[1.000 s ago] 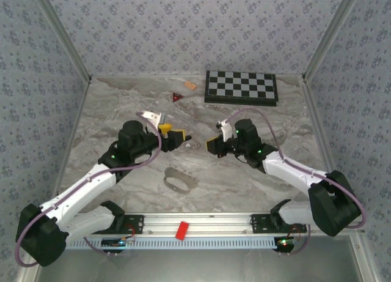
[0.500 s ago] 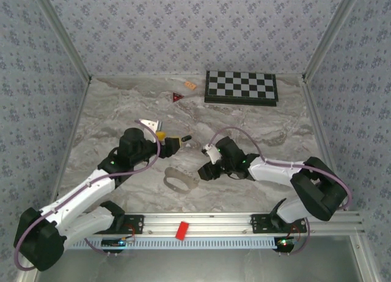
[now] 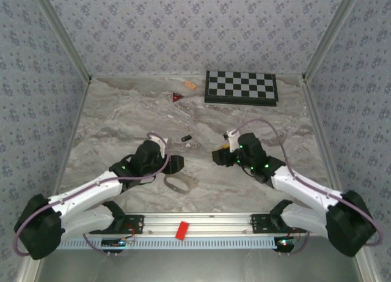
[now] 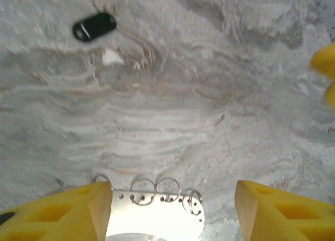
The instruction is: Put the keys on the keyring
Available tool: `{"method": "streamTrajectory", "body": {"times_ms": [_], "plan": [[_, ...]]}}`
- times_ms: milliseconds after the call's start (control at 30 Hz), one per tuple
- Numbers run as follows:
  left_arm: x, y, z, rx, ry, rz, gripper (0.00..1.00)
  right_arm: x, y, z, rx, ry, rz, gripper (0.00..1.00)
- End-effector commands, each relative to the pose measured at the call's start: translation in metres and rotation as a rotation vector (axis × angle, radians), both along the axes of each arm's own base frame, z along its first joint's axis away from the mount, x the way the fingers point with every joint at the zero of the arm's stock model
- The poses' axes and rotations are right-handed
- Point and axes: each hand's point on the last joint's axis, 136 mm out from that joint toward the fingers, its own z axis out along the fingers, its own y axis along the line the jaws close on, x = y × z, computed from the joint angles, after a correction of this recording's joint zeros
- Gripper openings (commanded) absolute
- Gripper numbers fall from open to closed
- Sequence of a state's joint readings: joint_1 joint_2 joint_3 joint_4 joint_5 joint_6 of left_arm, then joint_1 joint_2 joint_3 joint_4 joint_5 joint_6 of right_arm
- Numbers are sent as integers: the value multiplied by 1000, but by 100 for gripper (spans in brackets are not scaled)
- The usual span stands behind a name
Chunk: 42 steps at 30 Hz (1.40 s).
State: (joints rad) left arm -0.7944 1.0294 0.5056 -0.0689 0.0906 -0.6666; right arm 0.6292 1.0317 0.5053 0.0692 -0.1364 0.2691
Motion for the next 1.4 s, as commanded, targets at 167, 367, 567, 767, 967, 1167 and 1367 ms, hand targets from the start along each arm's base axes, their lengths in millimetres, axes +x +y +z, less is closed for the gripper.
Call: {"method": "streamTrajectory", "body": {"times_ms": [167,367,567,767,967,1167,1367], "plan": [[-25,-23,-42,56,163,-8,54,12,-58,21,66,-154,-226,63],[-35,-44,-59,107,210,-57,48,6,-68,24,113,-200,-261,66],[-39,-61,-64,115,231,-93,41,5,-66,23,127,-189,-247,66],[-41,-67,-69,110,249,-103,38,4,-63,20,133,-181,-239,66],[-43,-72,-76,128,265,-119,34,4,-64,20,133,-181,-245,67],[-42,-77,-76,125,267,-127,27,4,-65,19,132,-181,-249,67],[-43,-80,-75,142,262,-138,26,5,-64,16,131,-171,-246,67]]}}
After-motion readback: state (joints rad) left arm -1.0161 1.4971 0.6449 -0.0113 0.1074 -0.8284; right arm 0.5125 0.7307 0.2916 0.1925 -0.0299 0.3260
